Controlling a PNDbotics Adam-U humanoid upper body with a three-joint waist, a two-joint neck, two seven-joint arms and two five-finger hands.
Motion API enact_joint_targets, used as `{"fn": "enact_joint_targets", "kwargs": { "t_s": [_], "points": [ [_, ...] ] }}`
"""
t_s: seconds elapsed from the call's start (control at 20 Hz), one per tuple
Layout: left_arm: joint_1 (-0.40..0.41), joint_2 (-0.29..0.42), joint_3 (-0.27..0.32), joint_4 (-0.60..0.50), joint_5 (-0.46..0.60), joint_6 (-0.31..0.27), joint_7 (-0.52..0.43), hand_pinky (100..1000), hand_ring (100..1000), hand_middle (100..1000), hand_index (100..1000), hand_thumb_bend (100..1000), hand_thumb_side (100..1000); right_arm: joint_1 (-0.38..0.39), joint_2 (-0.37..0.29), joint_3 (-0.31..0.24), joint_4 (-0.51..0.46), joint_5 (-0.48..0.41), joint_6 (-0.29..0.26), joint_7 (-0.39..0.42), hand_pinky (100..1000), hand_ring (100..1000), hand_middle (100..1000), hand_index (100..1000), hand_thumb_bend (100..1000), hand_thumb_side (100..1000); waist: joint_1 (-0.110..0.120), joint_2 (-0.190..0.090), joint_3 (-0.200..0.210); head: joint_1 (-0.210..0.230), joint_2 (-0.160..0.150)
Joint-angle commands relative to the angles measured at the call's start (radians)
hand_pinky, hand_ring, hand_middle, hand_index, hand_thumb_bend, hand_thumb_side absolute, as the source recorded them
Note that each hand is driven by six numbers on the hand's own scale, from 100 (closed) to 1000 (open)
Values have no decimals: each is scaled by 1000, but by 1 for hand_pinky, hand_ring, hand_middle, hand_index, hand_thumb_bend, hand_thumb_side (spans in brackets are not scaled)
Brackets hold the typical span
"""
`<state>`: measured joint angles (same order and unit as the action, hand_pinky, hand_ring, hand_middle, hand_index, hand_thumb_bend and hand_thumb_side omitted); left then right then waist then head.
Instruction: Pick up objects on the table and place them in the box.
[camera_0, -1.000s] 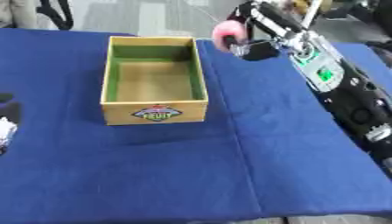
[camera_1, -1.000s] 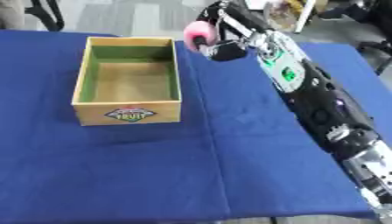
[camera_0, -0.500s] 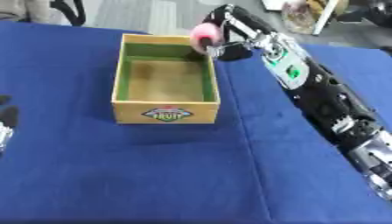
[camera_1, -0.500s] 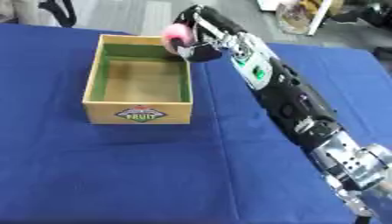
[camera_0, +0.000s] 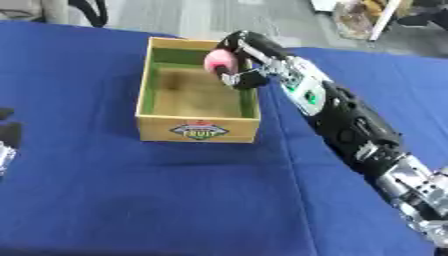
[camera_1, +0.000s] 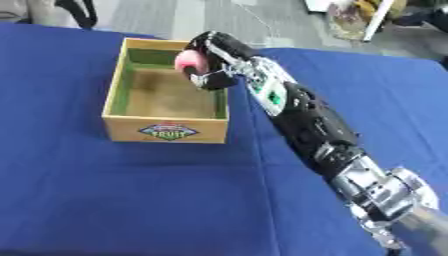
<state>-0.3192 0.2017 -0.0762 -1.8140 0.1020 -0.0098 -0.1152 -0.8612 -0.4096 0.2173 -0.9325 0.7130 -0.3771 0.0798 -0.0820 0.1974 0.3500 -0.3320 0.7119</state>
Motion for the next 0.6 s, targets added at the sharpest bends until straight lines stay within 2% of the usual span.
{"fn": "enact_joint_targets", "kwargs": {
  "t_s": [0.05,0.15,0.35,0.45,0.6],
  "points": [
    [-16,6,-3,-23,4,-2,-5,643,732,545,711,368,131,-25,-4,5,9,57,-15,-1,725,888,781,866,198,338,10,-14,-1,-3,-8],
    [-15,6,-3,-23,4,-2,-6,643,732,545,711,368,130,-24,-1,6,12,90,-21,12,789,937,828,894,239,412,12,-14,-4,-3,-9],
    [-12,6,-2,-22,4,-2,-5,642,732,545,711,369,130,-19,1,-3,6,114,-24,8,792,948,831,896,227,437,16,-16,-13,1,-7],
    [-10,6,-1,-22,3,-3,-4,642,732,545,711,371,130,-14,-4,-6,-8,100,-22,-2,787,946,827,895,210,408,18,-18,-18,3,-6],
    [-4,8,3,-20,2,-2,0,642,732,545,711,371,131,-5,-17,-6,-54,61,-20,-13,766,937,812,885,165,297,19,-23,-35,13,-1]
  ]
}}
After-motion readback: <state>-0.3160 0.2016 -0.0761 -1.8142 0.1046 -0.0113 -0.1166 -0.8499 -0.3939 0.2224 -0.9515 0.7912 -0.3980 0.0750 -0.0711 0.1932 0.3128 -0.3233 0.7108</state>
